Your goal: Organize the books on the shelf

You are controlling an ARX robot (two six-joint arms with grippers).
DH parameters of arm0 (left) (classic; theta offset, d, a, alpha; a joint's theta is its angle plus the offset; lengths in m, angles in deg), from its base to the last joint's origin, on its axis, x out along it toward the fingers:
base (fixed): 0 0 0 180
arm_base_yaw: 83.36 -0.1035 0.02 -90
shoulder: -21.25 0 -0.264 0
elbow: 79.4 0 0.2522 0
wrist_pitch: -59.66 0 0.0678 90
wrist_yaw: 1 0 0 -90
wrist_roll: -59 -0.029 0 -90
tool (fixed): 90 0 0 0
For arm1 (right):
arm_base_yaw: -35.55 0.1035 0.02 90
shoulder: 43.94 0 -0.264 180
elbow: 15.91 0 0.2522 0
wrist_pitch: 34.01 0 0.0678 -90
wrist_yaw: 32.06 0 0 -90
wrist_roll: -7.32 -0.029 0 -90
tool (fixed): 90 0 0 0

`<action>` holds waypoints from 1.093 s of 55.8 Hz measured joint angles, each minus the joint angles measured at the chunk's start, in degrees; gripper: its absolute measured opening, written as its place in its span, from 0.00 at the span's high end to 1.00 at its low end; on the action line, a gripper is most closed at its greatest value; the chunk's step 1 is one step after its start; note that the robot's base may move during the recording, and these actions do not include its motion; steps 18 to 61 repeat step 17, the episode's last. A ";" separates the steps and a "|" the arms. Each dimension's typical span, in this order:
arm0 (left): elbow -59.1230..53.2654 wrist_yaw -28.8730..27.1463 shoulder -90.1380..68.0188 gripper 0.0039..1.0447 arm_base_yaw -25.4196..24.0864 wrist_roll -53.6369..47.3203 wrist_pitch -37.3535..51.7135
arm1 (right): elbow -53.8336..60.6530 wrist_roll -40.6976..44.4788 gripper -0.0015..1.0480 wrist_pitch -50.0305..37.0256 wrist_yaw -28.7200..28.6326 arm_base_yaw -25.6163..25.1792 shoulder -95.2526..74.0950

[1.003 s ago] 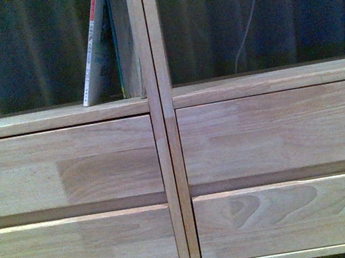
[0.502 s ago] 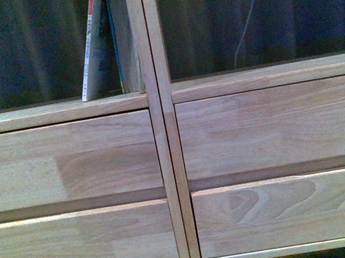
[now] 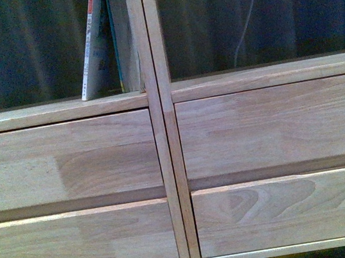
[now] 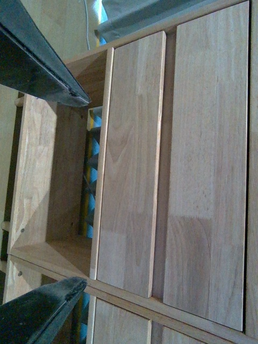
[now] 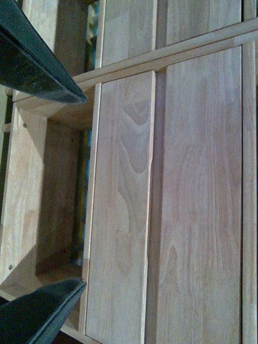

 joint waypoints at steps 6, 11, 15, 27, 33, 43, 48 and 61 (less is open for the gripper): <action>0.00 0.00 0.00 0.07 0.00 0.00 0.00 | 0.00 0.00 0.07 0.00 0.00 0.00 0.00; 0.00 0.00 0.00 0.07 0.00 0.00 0.00 | 0.00 0.00 0.07 0.00 0.00 0.00 0.00; 0.00 0.00 0.00 0.07 0.00 0.00 0.00 | 0.00 0.00 0.07 0.00 0.00 0.00 0.00; 0.00 0.00 0.00 0.07 0.00 0.00 0.00 | 0.00 0.00 0.07 0.00 0.00 0.00 0.00; 0.00 0.00 0.00 0.07 0.00 0.00 0.00 | 0.00 0.00 0.07 0.00 0.00 0.00 0.00; 0.00 0.00 0.00 0.07 0.00 0.00 0.00 | 0.00 0.00 0.07 0.00 0.00 0.00 0.00; 0.00 0.00 0.00 0.07 0.00 0.00 0.00 | 0.00 0.00 0.07 0.00 0.00 0.00 0.00; 0.00 0.00 0.00 0.07 0.00 0.00 0.00 | 0.00 0.00 0.07 0.00 0.00 0.00 0.00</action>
